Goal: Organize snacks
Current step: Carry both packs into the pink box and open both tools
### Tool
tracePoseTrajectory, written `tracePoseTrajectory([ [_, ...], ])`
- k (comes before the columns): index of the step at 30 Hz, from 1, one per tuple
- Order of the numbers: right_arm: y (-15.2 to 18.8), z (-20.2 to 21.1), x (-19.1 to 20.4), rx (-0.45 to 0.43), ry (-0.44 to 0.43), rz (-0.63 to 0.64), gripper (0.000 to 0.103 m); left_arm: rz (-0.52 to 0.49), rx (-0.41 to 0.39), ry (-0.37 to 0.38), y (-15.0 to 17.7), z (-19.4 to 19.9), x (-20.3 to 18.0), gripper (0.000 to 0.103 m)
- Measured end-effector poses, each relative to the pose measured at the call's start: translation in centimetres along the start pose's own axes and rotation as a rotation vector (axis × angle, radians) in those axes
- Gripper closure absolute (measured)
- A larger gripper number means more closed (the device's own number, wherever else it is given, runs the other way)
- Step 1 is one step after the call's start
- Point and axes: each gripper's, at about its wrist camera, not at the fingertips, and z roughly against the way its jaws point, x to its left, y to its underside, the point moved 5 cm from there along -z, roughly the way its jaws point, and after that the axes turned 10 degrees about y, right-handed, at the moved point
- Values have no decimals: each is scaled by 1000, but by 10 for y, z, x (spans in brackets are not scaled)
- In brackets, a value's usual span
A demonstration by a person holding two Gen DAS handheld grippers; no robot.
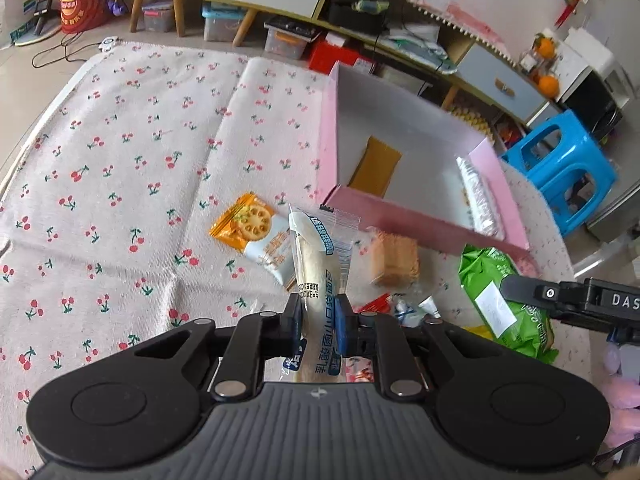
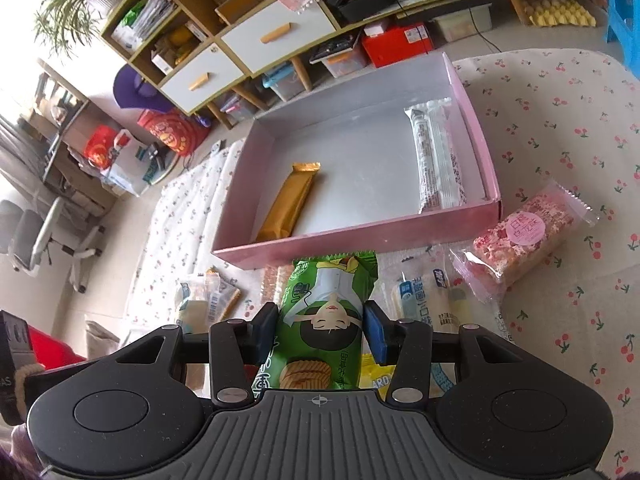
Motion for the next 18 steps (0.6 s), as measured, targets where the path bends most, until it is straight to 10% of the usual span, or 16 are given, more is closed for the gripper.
tracePoseTrajectory([
  [18, -87, 6, -24, -174, -63, -128, 58, 5, -93, 132, -75, -33, -58, 89],
])
